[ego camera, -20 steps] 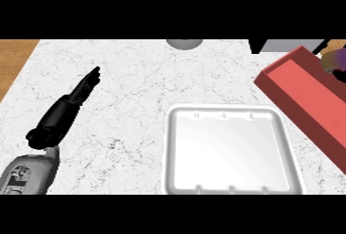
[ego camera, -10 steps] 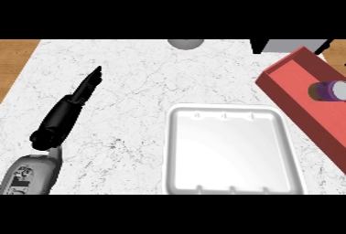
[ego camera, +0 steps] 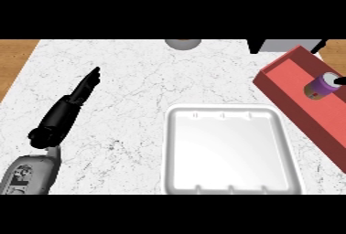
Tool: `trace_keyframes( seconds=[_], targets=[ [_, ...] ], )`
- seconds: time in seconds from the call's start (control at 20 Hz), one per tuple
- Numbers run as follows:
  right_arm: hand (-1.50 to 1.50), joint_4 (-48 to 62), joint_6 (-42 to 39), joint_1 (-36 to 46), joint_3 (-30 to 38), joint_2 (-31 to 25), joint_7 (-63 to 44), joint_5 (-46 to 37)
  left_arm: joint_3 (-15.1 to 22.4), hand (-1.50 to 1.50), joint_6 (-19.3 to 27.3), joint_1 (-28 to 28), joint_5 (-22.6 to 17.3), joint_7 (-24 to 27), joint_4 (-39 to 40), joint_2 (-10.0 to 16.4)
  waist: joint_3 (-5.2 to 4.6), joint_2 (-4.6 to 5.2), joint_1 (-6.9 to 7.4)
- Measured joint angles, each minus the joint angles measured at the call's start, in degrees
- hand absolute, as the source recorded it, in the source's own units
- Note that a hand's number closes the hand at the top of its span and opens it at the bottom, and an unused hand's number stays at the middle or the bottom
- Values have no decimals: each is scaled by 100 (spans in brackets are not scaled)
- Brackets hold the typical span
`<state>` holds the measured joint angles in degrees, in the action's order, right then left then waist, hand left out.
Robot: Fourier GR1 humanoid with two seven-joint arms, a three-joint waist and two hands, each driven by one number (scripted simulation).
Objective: Pick the can from the tray and place it in the cardboard box
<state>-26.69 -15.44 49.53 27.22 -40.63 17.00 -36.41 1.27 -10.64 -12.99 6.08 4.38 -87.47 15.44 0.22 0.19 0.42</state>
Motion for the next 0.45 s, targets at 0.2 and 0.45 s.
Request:
trace_keyframes(
  seconds=[0.2, 0.45],
  targets=[
    [-150, 287, 68, 206, 1048, -18, -150, 981, -7, 0, -6, 18, -11, -18, -17, -10, -1, 4, -4],
    [-150, 692, 127, 64, 1831, -420, -150, 1660, -58, 0, -91, 25, -48, -8, -101, 51, -4, 35, 58]
  ],
)
